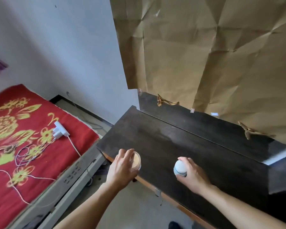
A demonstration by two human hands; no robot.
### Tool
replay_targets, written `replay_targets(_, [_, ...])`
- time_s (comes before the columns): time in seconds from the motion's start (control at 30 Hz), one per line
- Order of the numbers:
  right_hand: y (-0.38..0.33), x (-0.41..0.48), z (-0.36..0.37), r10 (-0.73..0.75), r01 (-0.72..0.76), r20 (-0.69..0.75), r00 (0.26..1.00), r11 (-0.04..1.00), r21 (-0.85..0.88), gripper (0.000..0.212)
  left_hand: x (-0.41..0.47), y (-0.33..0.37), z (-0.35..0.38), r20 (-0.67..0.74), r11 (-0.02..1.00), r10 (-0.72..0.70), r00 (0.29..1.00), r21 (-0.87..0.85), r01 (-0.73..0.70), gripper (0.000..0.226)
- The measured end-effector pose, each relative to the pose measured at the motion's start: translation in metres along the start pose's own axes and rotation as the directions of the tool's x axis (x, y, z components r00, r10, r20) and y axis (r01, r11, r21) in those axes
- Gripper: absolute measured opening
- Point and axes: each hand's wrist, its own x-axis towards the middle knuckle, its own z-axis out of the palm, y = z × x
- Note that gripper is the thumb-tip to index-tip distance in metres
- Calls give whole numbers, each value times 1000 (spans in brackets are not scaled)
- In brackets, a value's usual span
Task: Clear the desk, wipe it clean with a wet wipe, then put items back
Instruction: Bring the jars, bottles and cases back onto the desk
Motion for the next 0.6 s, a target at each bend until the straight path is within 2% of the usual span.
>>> replay_targets(0.23, [-38,106,16,-28,25,-72,997,999,-44,58,97,-51,-22,25,997,8,1000,78,-10,49])
replay_targets(0.5, [-94,244,52,-23,25,-40,999,999,45,58,227,-106,-17,138,987,60,989,140,-79,52])
replay_targets(0.6, [-112,279,60,36,-33,-64,997,998,54,60,267,-119,-10,193,982,58,980,165,-91,53])
